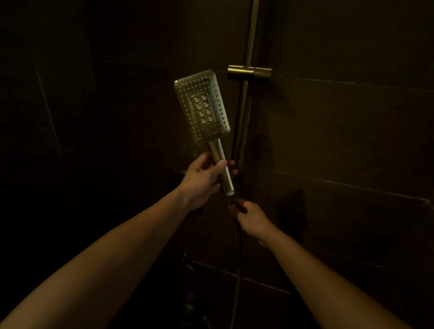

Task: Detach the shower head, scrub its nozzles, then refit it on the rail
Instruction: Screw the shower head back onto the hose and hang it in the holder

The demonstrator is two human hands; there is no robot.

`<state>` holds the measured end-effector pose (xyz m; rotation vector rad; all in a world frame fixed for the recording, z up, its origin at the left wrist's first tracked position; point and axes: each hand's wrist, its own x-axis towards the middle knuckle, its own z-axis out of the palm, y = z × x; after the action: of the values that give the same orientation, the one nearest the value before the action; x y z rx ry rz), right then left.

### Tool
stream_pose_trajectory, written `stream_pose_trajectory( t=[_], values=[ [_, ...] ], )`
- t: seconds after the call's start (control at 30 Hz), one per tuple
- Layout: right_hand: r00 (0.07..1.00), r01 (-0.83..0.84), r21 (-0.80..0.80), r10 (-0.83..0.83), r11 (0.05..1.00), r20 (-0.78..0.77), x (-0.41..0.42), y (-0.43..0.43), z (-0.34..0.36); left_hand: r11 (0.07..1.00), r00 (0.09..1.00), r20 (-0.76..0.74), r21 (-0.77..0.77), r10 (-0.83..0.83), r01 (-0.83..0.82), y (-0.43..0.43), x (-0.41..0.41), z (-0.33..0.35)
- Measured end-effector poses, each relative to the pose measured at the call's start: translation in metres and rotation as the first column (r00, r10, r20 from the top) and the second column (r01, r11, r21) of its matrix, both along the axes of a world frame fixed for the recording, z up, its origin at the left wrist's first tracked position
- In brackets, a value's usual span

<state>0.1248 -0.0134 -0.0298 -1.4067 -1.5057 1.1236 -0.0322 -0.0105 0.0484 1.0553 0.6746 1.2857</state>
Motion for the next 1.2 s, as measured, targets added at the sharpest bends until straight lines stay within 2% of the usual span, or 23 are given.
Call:
stream_pose_trajectory(
  t=[0.3, 0.43, 0.57, 0.77, 0.9, 1.2],
  values=[
    [0.991, 0.049, -0.044, -0.054, 0.998, -0.124, -0.002, -0.009, -0.005, 0.994, 0.983, -0.180, 0.106, 0.027, -0.008, -0.012, -0.002, 0.032],
    [0.982, 0.075, 0.052, -0.065, 0.996, -0.177, 0.001, -0.017, 0.009, 0.987, 0.966, -0.256, 0.160, 0.045, -0.004, -0.012, 0.000, 0.043],
    [0.982, 0.104, 0.129, -0.082, 0.986, -0.168, 0.003, -0.020, 0.016, 0.954, 0.927, -0.329, 0.287, 0.182, -0.085, -0.009, 0.001, 0.051],
    [0.984, 0.057, 0.119, -0.035, 0.991, -0.176, 0.004, -0.023, 0.017, 0.950, 0.927, -0.291, 0.271, 0.235, -0.156, -0.006, -0.002, 0.053],
    [0.986, 0.011, 0.122, 0.009, 0.992, -0.167, 0.000, -0.021, 0.021, 0.914, 0.881, -0.337, 0.346, 0.331, -0.211, -0.002, -0.006, 0.054],
    [0.982, 0.026, 0.086, -0.009, 0.996, -0.187, -0.004, -0.014, 0.027, 0.952, 0.913, -0.315, 0.242, 0.259, -0.187, -0.006, -0.001, 0.055]
  ],
)
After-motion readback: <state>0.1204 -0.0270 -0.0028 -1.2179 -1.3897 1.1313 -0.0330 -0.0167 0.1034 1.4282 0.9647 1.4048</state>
